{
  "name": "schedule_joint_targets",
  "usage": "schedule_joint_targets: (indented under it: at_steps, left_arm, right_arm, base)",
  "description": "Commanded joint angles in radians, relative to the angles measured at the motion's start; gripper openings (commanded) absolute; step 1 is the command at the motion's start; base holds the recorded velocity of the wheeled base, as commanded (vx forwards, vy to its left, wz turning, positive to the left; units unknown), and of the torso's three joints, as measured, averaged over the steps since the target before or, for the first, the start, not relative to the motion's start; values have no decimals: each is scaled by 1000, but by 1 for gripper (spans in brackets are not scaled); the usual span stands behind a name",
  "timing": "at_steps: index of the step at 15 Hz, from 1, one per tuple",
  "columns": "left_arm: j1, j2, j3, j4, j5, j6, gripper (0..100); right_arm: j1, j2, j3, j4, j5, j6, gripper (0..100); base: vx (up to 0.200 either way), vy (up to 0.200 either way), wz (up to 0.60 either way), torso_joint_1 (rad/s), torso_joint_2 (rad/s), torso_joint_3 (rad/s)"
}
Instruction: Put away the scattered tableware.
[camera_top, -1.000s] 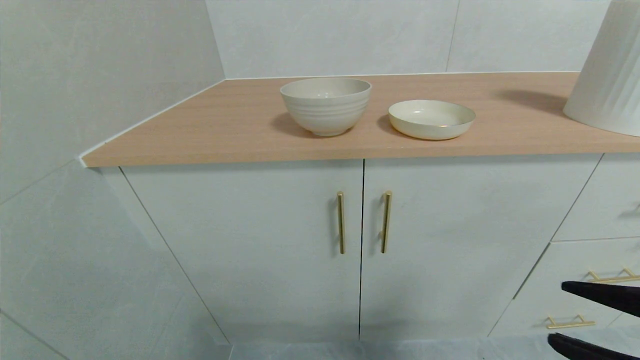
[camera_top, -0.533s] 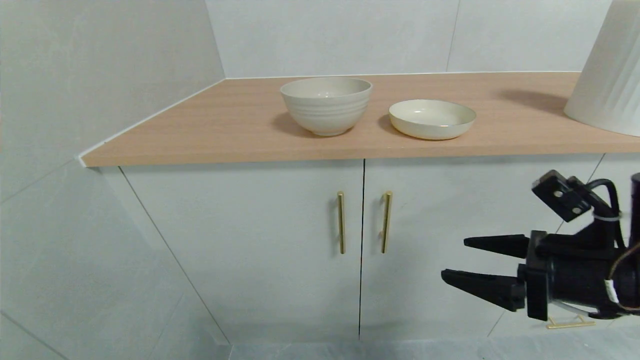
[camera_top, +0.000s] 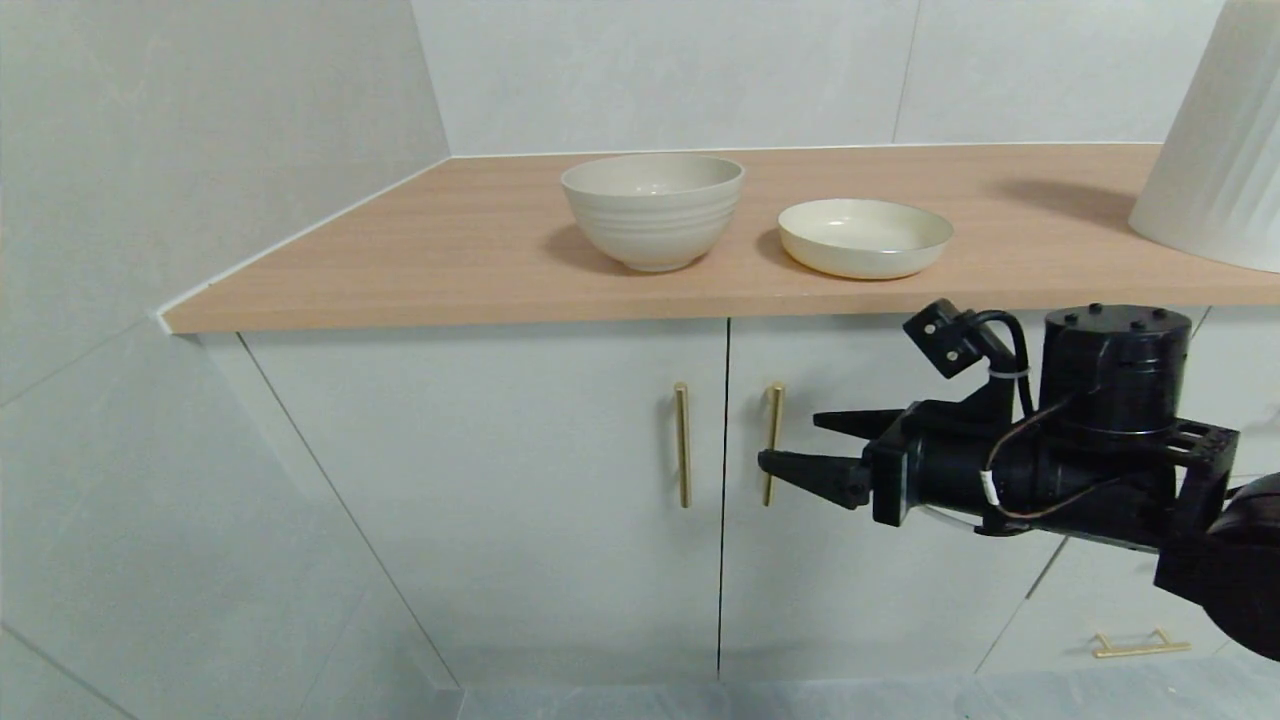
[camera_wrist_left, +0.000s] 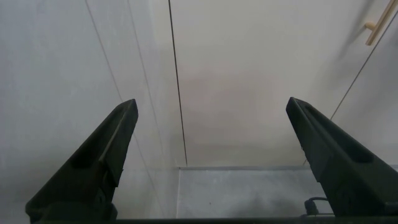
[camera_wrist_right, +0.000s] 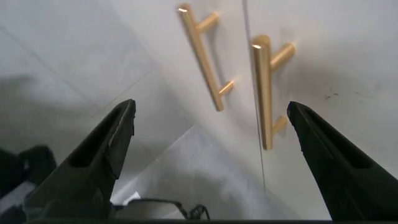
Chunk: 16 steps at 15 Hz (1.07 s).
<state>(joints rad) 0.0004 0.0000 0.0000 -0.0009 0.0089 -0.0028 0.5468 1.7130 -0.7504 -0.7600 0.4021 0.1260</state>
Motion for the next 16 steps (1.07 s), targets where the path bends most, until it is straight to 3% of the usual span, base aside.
schedule_joint_targets:
  at_steps: [1,16]
  left_arm:
    - [1,0,0,-1,0,0,100]
    - [0,0,0,-1,0,0,100]
  right_arm:
    - [1,102,2,-50,0,23,100]
    - [45,203,2,-285,9,227,100]
  base:
    - [0,0,0,0,0,0]
    - [0,0,0,0,0,0]
